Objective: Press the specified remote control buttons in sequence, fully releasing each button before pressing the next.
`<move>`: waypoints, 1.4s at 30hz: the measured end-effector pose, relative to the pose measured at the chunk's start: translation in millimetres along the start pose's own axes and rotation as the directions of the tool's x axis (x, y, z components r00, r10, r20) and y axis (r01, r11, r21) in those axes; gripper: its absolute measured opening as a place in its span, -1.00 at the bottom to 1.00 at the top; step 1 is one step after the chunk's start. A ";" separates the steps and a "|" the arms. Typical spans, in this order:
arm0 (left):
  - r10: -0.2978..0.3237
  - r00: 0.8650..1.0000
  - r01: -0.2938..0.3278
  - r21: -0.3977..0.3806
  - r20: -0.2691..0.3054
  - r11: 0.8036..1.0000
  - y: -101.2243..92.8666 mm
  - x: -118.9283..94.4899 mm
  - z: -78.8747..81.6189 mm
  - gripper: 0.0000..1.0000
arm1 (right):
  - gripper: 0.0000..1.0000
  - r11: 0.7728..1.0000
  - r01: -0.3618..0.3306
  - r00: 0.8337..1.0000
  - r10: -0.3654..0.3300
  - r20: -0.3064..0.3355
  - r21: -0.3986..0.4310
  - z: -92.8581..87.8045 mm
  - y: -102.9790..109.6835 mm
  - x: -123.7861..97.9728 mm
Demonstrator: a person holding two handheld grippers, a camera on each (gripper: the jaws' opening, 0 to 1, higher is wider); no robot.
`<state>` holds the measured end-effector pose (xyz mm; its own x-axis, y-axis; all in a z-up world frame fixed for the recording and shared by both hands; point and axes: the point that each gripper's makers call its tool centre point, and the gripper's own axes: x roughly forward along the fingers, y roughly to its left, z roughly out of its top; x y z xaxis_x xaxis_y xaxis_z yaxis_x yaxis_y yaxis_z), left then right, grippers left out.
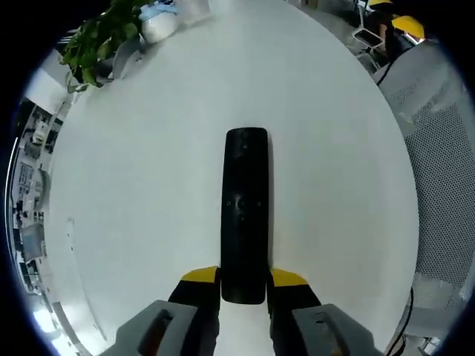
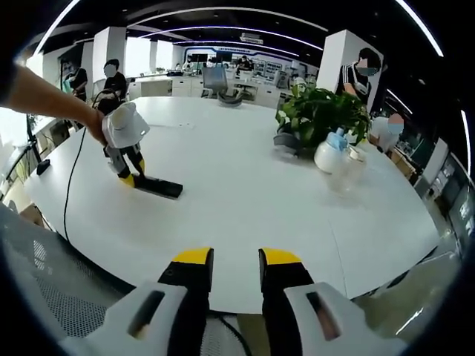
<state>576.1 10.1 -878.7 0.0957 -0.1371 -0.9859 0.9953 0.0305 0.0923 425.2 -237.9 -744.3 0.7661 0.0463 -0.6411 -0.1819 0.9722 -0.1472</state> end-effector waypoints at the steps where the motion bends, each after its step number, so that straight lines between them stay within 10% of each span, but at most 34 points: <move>1: 0.000 1.000 0.000 0.001 -0.002 1.000 -0.1 0.1 0.1 -0.53 | -0.51 1.000 0.000 1.000 0.000 0.001 0.001 0.2 0.0 -0.1; 42: 0.015 0.999 -0.014 0.024 -0.030 1.000 -27.3 -2.5 2.0 -0.53 | -0.57 1.000 0.006 1.000 -0.006 0.005 0.000 -0.1 -2.0 -1.5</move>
<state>548.7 7.6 -878.5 0.1096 -0.1073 -0.9882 0.9940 0.0087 0.1093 424.3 -239.9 -743.1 0.7704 0.0418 -0.6362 -0.1775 0.9725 -0.1510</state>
